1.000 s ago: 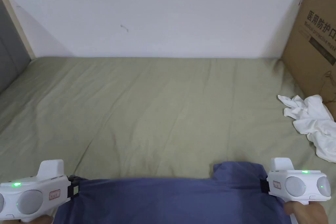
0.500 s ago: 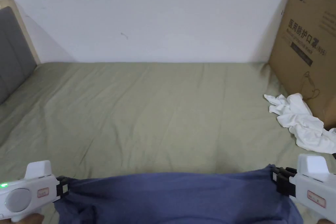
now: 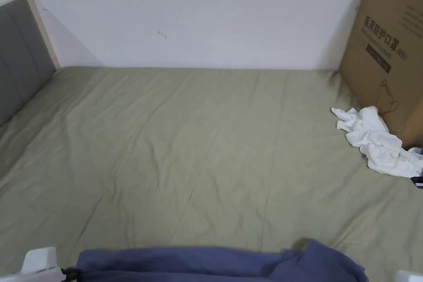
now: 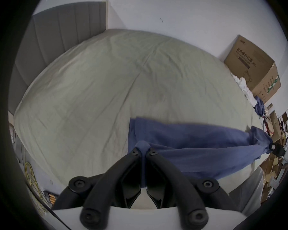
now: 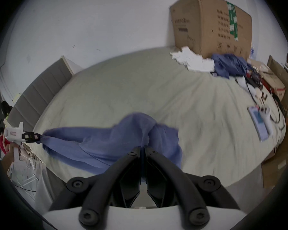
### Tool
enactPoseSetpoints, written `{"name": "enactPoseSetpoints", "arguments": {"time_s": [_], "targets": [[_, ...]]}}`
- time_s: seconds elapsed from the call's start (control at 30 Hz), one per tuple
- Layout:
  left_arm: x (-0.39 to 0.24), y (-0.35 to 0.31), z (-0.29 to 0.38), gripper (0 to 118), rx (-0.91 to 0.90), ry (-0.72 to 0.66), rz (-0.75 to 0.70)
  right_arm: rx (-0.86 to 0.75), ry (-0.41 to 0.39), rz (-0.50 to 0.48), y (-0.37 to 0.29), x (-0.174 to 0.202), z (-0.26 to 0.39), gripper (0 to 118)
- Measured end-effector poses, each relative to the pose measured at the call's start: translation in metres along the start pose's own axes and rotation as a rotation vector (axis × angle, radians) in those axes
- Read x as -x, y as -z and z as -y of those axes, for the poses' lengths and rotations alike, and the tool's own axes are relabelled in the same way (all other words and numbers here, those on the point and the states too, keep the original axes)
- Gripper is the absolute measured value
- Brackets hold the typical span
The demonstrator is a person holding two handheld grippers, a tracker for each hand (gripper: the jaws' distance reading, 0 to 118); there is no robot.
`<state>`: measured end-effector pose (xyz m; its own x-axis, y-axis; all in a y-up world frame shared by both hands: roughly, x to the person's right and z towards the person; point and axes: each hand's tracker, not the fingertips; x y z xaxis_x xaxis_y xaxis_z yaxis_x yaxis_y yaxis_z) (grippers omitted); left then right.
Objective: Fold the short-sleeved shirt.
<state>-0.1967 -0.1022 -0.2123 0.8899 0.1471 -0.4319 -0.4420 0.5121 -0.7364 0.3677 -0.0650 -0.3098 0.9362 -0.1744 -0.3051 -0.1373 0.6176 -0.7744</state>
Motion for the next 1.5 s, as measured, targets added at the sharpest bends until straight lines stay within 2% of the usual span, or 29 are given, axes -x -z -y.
{"name": "enactPoseSetpoints", "arguments": {"time_s": [0.17, 0.2, 0.3, 0.33, 0.37, 0.4, 0.43, 0.47, 0.5, 0.53, 0.57, 0.7, 0.83, 1.03, 1.1, 1.17, 1.23, 1.27, 1.3, 1.33, 1.37, 1.5], "targets": [[-0.001, 0.019, 0.020, 2, 0.025, 0.018, -0.041, 0.089, 0.063, 0.076, 0.040, -0.014, 0.021, 3], [-0.002, 0.022, 0.021, 2, 0.025, 0.019, -0.050, 0.095, 0.101, 0.078, 0.051, -0.031, 0.027, 3], [0.001, 0.032, 0.022, 5, 0.021, 0.038, -0.073, 0.085, 0.138, 0.083, 0.055, -0.032, 0.029, 4], [0.001, 0.031, 0.020, 16, 0.022, 0.038, -0.074, 0.081, 0.135, 0.085, 0.053, -0.035, 0.031, 7], [0.000, 0.028, 0.018, 26, 0.021, 0.042, -0.071, 0.075, 0.132, 0.086, 0.049, -0.034, 0.028, 16], [-0.002, 0.023, 0.018, 43, 0.020, 0.044, -0.074, 0.067, 0.123, 0.090, 0.043, -0.032, 0.024, 26], [-0.003, 0.017, 0.016, 50, 0.005, 0.047, -0.080, 0.046, 0.104, 0.090, 0.036, -0.031, 0.019, 33], [-0.006, 0.010, 0.012, 50, -0.019, 0.050, -0.087, 0.002, 0.083, 0.088, 0.028, -0.029, 0.015, 33], [-0.008, -0.001, 0.008, 75, -0.067, 0.047, -0.085, -0.030, 0.066, 0.098, 0.019, -0.027, 0.006, 61], [-0.014, -0.013, 0.006, 84, -0.116, 0.042, -0.065, -0.066, 0.057, 0.090, 0.010, -0.025, -0.003, 76], [-0.018, -0.026, 0.000, 89, -0.163, 0.037, -0.048, -0.120, 0.042, 0.079, -0.002, -0.021, -0.015, 81], [-0.041, -0.079, -0.026, 89, -0.363, 0.021, 0.022, -0.334, -0.035, 0.053, -0.050, 0.003, -0.060, 82], [-0.070, -0.121, -0.045, 89, -0.556, 0.050, 0.028, -0.506, -0.090, 0.045, -0.085, 0.034, -0.091, 82], [-0.106, -0.150, -0.063, 87, -0.767, 0.102, 0.029, -0.688, -0.154, 0.134, -0.100, 0.070, -0.110, 82], [-0.118, -0.155, -0.064, 80, -0.820, 0.109, 0.026, -0.704, -0.161, 0.143, -0.099, 0.075, -0.112, 81], [-0.128, -0.158, -0.061, 66, -0.870, 0.139, 0.033, -0.717, -0.165, 0.156, -0.096, 0.080, -0.112, 78], [-0.136, -0.157, -0.060, 37, -0.884, 0.157, 0.026, -0.726, -0.161, 0.163, -0.095, 0.082, -0.111, 65], [-0.138, -0.157, -0.058, 24, -0.891, 0.156, 0.032, -0.733, -0.158, 0.168, -0.095, 0.083, -0.111, 54], [-0.141, -0.155, -0.058, 9, -0.893, 0.158, 0.041, -0.738, -0.156, 0.168, -0.094, 0.083, -0.110, 34], [-0.142, -0.154, -0.058, 0, -0.891, 0.163, 0.046, -0.744, -0.162, 0.174, -0.094, 0.084, -0.109, 15], [-0.145, -0.152, -0.058, 0, -0.890, 0.166, 0.045, -0.748, -0.167, 0.182, -0.093, 0.085, -0.109, 1], [-0.146, -0.149, -0.057, 0, -0.868, 0.156, 0.085, -0.753, -0.179, 0.182, -0.095, 0.089, -0.108, 1]]}}
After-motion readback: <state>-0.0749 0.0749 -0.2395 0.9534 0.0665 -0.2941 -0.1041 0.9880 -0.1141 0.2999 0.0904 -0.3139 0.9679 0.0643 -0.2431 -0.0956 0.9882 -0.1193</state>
